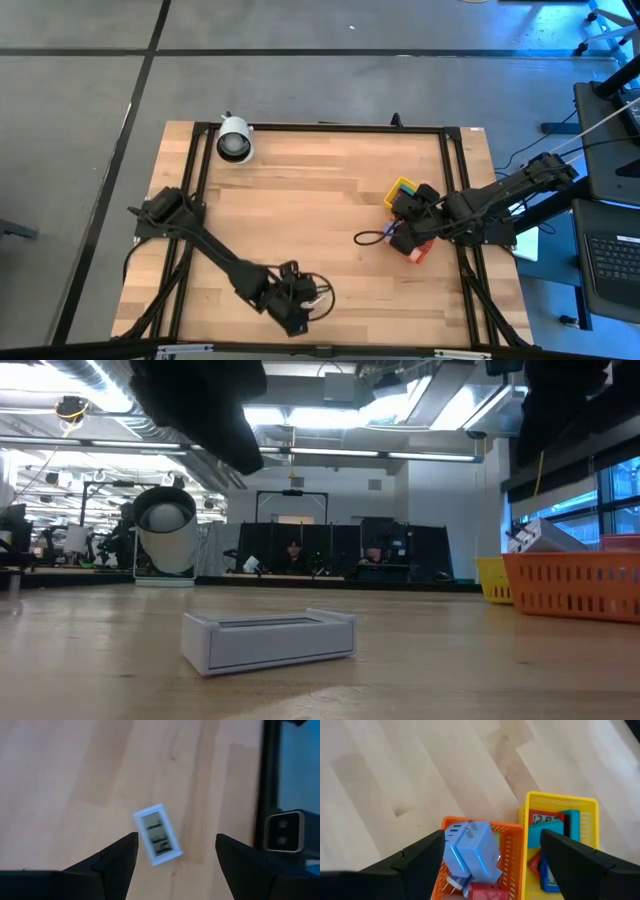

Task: Pick & Place Office items
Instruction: Put the white digital timer into the yellow basket

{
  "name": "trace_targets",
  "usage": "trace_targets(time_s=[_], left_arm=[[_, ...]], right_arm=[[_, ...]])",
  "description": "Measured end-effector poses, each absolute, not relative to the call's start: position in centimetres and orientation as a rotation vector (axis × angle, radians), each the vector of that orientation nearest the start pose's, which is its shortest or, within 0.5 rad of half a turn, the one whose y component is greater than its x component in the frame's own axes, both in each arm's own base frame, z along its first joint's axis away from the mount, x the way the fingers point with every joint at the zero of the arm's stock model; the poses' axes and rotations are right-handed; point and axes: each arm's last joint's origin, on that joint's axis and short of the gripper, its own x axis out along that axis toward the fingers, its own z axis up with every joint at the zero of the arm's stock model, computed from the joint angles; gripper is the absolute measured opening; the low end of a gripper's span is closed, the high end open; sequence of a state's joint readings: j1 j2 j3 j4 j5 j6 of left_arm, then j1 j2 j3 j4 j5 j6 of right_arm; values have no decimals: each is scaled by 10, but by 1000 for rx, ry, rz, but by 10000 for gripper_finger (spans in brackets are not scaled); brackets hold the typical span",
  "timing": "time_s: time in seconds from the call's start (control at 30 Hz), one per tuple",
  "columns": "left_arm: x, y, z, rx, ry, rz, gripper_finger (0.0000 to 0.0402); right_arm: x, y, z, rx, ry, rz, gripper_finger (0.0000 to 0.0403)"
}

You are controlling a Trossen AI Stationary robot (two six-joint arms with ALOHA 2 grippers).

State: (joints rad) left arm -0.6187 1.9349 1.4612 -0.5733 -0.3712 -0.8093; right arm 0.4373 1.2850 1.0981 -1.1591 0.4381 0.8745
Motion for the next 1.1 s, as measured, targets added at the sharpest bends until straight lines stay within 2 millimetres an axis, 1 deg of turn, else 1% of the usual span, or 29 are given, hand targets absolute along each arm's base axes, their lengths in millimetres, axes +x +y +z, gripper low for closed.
trace_targets(time_s=[0.07, 0.13, 0.27, 0.37, 0.6, 0.77, 0.9, 1.1], left_arm=[[338, -236, 203, -247, 913, 142, 263], [339, -241, 194, -219, 894, 164, 263], [338, -246, 180, -138, 847, 247, 263], [339, -248, 170, -116, 855, 262, 263], [343, -249, 153, -164, 869, 296, 263], [345, -250, 142, -159, 855, 335, 263], [347, -251, 135, -190, 849, 346, 263], [348, -252, 129, -185, 857, 354, 262]], right_arm=[[204, 79, 279, 201, 1088, -518, 329], [204, 78, 279, 206, 1090, -520, 329], [205, 78, 279, 213, 1089, -521, 329], [205, 77, 279, 215, 1089, -521, 329], [205, 77, 279, 217, 1091, -519, 329], [205, 78, 279, 217, 1090, -518, 329], [205, 78, 279, 217, 1090, -518, 329], [205, 78, 279, 217, 1091, -518, 329]])
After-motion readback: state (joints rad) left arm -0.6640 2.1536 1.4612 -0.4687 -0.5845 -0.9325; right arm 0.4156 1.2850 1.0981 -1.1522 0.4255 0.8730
